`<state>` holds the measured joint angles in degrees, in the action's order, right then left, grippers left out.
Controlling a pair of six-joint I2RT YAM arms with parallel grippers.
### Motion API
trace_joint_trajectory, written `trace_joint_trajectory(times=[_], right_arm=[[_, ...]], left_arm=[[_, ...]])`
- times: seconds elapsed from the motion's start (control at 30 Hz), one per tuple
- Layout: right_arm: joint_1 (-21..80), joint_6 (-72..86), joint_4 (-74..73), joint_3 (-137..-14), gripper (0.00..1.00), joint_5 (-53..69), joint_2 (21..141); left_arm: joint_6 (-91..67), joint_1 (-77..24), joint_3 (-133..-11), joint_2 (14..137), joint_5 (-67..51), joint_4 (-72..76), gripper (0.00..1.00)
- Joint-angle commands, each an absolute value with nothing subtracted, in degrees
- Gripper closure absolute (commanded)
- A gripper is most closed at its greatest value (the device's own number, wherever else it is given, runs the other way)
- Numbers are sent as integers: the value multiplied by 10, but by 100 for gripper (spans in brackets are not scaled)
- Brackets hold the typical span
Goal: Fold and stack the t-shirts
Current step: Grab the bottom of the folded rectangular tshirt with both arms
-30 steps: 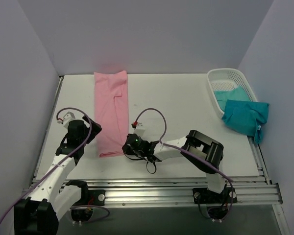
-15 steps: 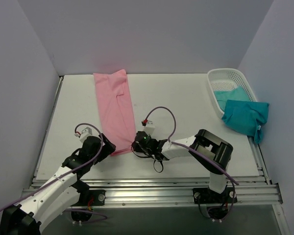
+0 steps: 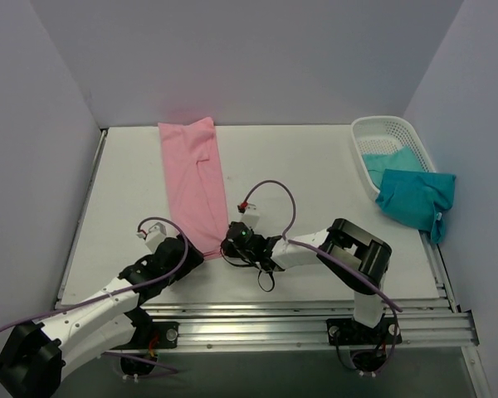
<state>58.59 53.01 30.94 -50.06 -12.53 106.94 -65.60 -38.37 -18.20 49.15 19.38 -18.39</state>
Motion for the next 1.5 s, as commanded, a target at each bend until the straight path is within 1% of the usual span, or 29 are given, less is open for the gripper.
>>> trace_joint_trajectory(times=[0.0,0.27,0.57,0.67,0.8,0.83,0.9,0.93,1.03,1.07,1.13,1.17,1.3,1.37,1.47], right_arm=[[589,522,303,-514,100,-131,1083],[588,520,303,-520,100,-128,1094],[584,516,307,-533,100,-115,1113],[579,513,306,-531,100,-112,1113],[573,512,309,-524,100,-105,1110],[571,512,310,-522,100,-105,1108],[569,511,312,-518,100,-105,1107],[567,512,313,-515,100,-103,1106],[566,511,312,-507,100,-102,1099],[566,512,312,-504,100,-102,1094],[566,512,309,-490,100,-104,1079],[567,515,302,-484,100,-109,1072],[582,524,287,-452,100,-125,1032],[599,532,279,-435,100,-132,1010],[630,545,263,-412,100,-143,979]], left_arm=[[-679,-389,-178,504,244,-181,7],[-695,-392,-176,503,309,-189,8],[-693,-396,-192,599,344,-120,11],[-690,-396,-204,634,341,-93,16],[-688,-396,-216,706,341,-54,31],[-688,-396,-219,718,340,-46,41],[-686,-396,-228,755,338,-28,56],[-686,-396,-231,765,336,-23,67],[-683,-396,-243,798,334,-13,80],[-683,-396,-244,802,333,-13,88],[-679,-399,-244,799,328,-17,92],[-680,-402,-243,786,327,-26,97],[-686,-430,-227,739,325,-51,98],[-697,-460,-221,720,330,-71,98],[-742,-505,-217,664,335,-141,98]])
